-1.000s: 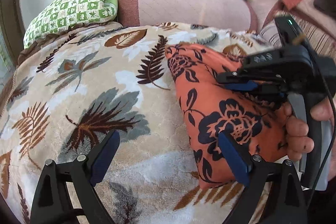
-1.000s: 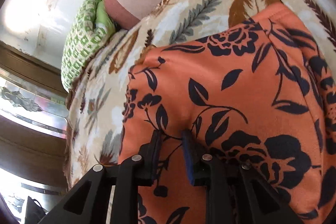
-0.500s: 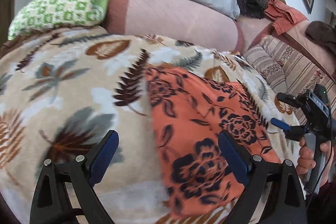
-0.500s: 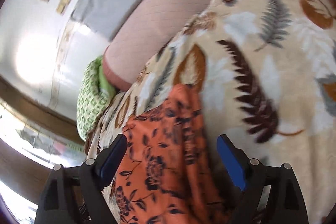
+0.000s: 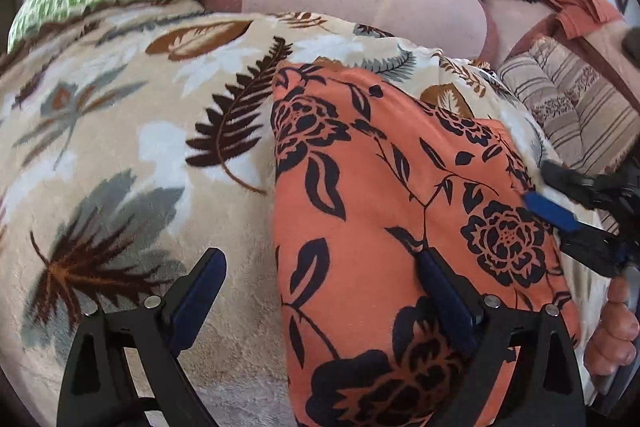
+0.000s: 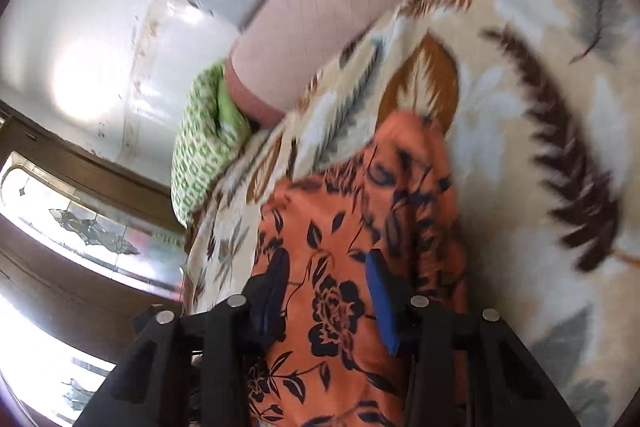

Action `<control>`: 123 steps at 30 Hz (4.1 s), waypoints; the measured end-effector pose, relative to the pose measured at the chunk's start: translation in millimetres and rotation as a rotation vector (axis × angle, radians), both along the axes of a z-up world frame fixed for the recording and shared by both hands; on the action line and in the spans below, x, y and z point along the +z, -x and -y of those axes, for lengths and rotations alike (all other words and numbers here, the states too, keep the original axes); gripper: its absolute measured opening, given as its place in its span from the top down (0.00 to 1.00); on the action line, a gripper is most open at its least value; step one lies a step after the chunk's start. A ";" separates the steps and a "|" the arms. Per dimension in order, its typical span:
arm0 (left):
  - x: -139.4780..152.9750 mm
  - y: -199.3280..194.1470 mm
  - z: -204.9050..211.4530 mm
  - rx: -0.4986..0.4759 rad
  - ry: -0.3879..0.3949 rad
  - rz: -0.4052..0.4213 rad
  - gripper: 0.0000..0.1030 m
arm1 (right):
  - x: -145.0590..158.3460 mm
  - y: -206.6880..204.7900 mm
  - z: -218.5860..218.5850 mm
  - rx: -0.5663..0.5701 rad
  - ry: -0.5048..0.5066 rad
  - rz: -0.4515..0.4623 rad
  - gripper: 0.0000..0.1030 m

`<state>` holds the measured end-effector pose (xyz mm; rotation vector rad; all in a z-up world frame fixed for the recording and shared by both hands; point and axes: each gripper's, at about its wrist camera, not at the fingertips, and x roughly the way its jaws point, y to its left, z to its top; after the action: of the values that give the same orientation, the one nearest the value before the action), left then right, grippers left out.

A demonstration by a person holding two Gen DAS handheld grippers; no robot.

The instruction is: Fold small clothes

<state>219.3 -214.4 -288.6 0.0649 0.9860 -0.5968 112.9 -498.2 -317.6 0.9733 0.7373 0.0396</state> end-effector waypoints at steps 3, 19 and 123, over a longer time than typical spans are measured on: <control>0.7 2.4 4.6 -0.010 -0.022 0.029 0.06 | -18.7 -12.5 -7.1 -0.036 0.077 -0.152 0.70; 9.4 6.2 2.2 -0.035 -0.030 0.053 0.06 | 24.4 10.1 1.9 -0.036 0.109 -0.044 0.27; 11.4 -17.8 -129.8 0.001 0.030 -0.084 0.37 | -30.7 -78.9 -173.0 0.289 0.144 -0.127 0.51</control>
<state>237.1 -84.6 -277.2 0.0121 1.0583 -0.6170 191.8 -325.3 -348.3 0.7318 0.9803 0.1760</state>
